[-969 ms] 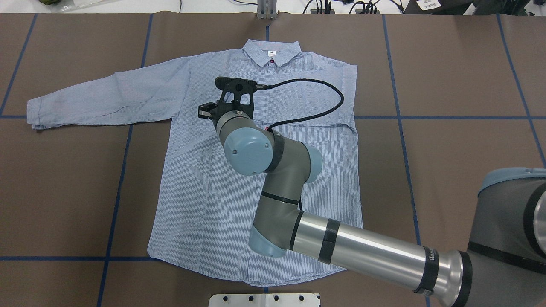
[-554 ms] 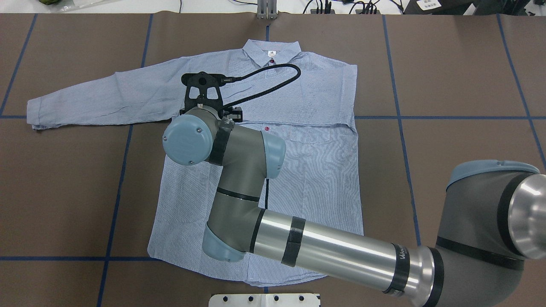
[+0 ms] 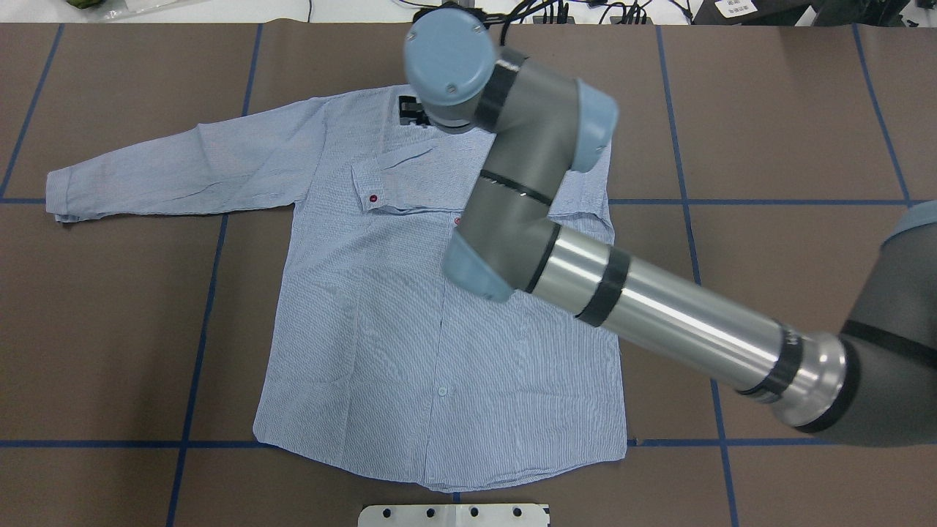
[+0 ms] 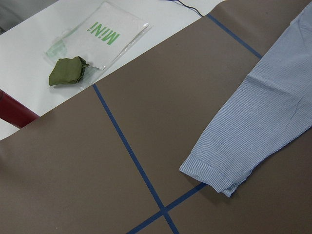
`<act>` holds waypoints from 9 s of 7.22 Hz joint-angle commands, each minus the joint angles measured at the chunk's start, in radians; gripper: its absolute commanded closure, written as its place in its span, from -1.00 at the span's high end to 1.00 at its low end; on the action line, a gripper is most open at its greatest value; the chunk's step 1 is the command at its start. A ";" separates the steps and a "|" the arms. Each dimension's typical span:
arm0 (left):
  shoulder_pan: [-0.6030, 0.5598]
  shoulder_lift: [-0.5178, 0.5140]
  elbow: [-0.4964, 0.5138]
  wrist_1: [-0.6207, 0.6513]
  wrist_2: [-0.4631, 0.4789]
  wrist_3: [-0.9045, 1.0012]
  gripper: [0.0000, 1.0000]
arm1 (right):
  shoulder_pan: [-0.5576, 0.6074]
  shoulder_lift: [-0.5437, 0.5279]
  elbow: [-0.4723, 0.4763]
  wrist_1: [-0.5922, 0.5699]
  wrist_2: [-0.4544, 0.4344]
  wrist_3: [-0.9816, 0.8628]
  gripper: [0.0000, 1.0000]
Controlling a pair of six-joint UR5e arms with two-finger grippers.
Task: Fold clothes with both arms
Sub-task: 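Release the sleeve on the shirt front and lift the right gripper away, then lower the left gripper onto the other sleeve cuff and grasp, then carry the cuff with the left gripper across the shirt front, then release the sleeve and move both grippers to the shirt hem corners, then lower both grippers and grasp the hem corners nearest the robot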
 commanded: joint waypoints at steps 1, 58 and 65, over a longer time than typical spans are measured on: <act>0.047 -0.001 0.078 -0.144 0.000 -0.140 1.00 | 0.230 -0.298 0.379 -0.116 0.287 -0.298 1.00; 1.365 -0.030 -0.379 0.089 0.865 -1.556 1.00 | -0.559 -1.151 0.909 0.307 -0.382 0.429 1.00; 1.487 -0.085 -0.285 0.100 0.934 -1.638 0.05 | -0.525 -0.918 0.900 0.017 -0.321 0.426 1.00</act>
